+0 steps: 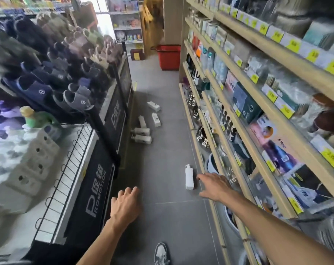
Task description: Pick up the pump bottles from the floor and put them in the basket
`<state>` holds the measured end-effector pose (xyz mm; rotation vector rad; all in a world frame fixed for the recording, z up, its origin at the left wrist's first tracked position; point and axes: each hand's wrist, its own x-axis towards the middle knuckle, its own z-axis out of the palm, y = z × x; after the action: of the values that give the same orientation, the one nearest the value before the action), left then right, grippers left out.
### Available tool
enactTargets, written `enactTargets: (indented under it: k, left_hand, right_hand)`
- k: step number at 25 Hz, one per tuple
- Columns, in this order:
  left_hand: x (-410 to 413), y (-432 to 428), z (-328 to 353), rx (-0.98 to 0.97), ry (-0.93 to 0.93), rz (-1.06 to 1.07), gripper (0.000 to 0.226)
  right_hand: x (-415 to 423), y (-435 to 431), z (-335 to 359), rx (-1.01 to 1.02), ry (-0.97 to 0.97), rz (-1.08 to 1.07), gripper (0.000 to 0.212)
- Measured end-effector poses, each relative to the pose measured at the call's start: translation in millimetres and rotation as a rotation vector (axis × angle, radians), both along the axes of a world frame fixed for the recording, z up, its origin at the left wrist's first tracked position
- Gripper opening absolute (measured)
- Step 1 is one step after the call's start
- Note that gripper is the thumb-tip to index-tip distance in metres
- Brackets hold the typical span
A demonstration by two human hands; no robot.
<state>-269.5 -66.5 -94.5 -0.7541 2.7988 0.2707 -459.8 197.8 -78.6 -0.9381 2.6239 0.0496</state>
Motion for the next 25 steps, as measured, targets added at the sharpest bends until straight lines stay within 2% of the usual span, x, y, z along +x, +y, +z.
enactTargets:
  k: [5,11,25]
  left_hand:
    - [-58.3,-75.4,-1.7,0.052,0.006,0.029,0.048]
    - [-138.6,-142.5,-5.8,0.057,-0.029,0.026,0.053]
    - [-357.1,-243.4,-4.3,0.039,-0.065,0.111,0.051]
  right_hand:
    - [-59.8,-51.8,5.2,0.014,0.001,-0.053,0.059]
    - [-137.0,-113.9,4.4,0.030,-0.041,-0.096,0.053]
    - [-390.2,-263.5,-13.5,-0.034,-0.097,-0.006,0.050]
